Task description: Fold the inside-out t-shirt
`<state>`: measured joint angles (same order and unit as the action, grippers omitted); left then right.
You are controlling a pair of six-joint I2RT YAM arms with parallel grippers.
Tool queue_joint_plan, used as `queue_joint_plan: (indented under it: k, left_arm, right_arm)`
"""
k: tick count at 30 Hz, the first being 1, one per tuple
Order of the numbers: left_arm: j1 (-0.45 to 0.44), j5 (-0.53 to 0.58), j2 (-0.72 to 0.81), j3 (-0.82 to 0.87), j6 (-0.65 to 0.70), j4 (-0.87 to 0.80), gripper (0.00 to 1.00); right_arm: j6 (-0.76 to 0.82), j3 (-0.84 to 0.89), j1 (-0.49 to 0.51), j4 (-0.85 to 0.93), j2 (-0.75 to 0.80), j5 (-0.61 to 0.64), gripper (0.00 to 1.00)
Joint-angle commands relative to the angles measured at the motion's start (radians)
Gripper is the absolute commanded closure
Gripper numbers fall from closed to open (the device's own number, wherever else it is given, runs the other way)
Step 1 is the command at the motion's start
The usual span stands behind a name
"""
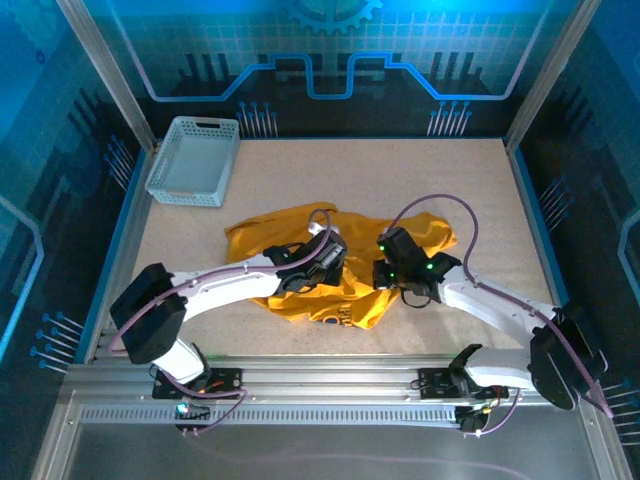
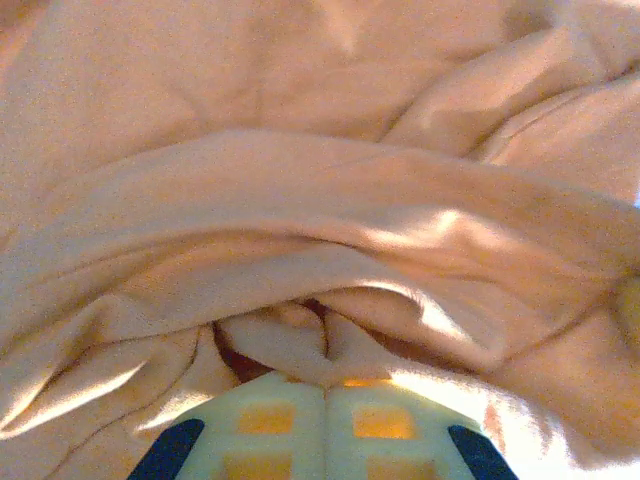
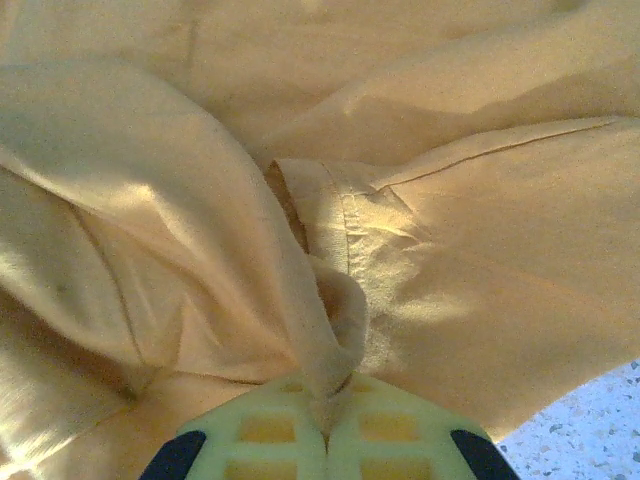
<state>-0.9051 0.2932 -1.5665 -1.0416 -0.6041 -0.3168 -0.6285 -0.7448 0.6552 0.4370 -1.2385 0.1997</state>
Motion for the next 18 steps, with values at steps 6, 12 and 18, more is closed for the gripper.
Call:
queue_joint_plan:
  k: [6, 12, 18]
  left_arm:
    - [-0.057, -0.001, 0.129, -0.166, 0.149, -0.049, 1.00]
    - [-0.057, 0.143, 0.340, -0.184, 0.303, -0.008, 1.00]
    - [-0.055, 0.339, 0.477, 0.126, 0.226, -0.073, 1.00]
  right_arm:
    - [-0.022, -0.033, -0.137, 0.091, 0.009, -0.061, 1.00]
    - [0.079, -0.110, -0.201, 0.119, 0.224, -0.056, 1.00]
    - [-0.005, -0.024, -0.060, 0.064, 0.237, 0.019, 1.00]
